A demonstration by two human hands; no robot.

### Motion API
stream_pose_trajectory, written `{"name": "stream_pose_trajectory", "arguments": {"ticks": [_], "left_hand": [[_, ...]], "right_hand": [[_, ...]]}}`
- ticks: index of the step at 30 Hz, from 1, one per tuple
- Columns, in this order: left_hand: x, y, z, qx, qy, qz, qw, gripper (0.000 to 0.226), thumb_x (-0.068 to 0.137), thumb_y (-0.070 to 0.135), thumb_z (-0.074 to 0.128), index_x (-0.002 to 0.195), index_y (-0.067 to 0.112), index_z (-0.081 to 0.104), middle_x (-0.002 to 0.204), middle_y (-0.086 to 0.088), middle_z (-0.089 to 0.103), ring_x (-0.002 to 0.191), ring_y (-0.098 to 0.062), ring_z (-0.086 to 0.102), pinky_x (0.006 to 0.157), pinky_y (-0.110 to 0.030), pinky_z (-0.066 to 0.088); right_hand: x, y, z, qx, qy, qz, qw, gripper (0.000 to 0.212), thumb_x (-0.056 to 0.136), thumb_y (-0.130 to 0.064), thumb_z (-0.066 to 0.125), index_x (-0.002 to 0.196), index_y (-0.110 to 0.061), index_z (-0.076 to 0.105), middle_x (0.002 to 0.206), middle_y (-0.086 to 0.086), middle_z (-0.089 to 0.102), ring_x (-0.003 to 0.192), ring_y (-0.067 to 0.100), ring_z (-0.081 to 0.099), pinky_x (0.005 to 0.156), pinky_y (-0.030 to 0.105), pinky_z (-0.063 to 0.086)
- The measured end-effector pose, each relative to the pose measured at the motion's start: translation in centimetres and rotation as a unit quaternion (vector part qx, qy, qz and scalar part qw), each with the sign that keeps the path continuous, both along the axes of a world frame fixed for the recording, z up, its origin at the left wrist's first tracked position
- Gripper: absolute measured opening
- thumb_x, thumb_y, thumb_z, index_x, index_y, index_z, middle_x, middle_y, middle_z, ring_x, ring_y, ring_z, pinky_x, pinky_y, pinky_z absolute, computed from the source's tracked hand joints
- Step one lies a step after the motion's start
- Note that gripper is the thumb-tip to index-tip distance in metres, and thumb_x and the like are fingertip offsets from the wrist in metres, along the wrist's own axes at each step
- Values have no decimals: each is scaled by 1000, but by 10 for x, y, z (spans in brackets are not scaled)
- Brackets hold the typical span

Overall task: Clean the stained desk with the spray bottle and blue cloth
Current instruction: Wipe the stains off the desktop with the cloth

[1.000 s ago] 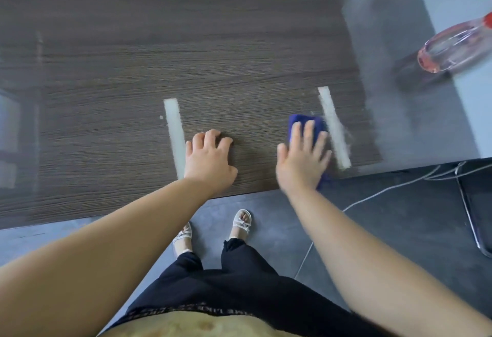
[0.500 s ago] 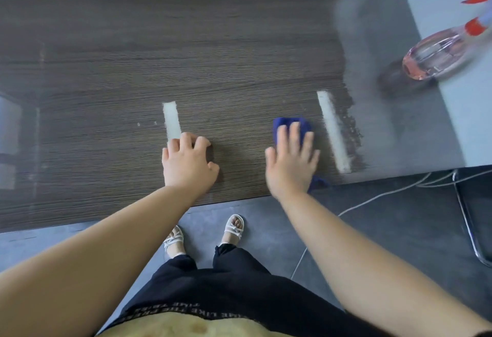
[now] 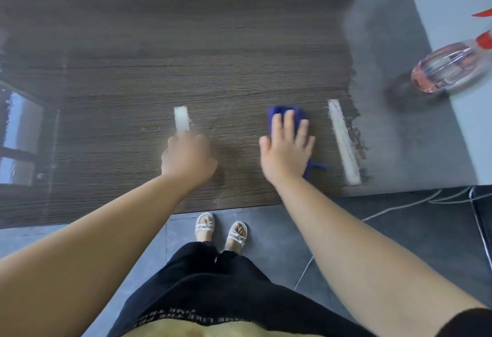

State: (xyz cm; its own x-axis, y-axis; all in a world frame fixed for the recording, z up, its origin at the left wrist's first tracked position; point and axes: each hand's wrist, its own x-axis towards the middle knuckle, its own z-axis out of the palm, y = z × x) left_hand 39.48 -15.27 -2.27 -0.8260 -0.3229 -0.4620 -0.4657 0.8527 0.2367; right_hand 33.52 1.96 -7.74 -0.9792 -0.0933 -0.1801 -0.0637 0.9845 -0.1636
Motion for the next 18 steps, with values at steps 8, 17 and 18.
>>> {"name": "stream_pose_trajectory", "arguments": {"ticks": [8,17,18], "left_hand": [[-26,5,1,33,10,-66,997,47,85,35,55,130,27,47,135,-1,37,128,-27,27,100,-39,34],[-63,29,5,63,14,-203,977,51,88,39,52,136,27,41,140,-1,29,131,-26,24,103,-41,33],[-65,32,5,63,14,-213,975,51,88,39,51,136,27,40,141,-1,28,131,-26,23,103,-40,33]], "right_hand": [[-47,78,-1,24,-16,135,990,49,101,-36,28,149,-31,18,159,-6,10,146,27,8,113,59,14],[-1,31,5,49,-23,11,998,55,101,-38,29,151,-28,8,159,-3,2,146,28,0,116,49,5],[-9,38,6,44,-24,25,998,54,101,-37,30,151,-29,11,159,-3,5,146,28,2,115,50,8]]}}
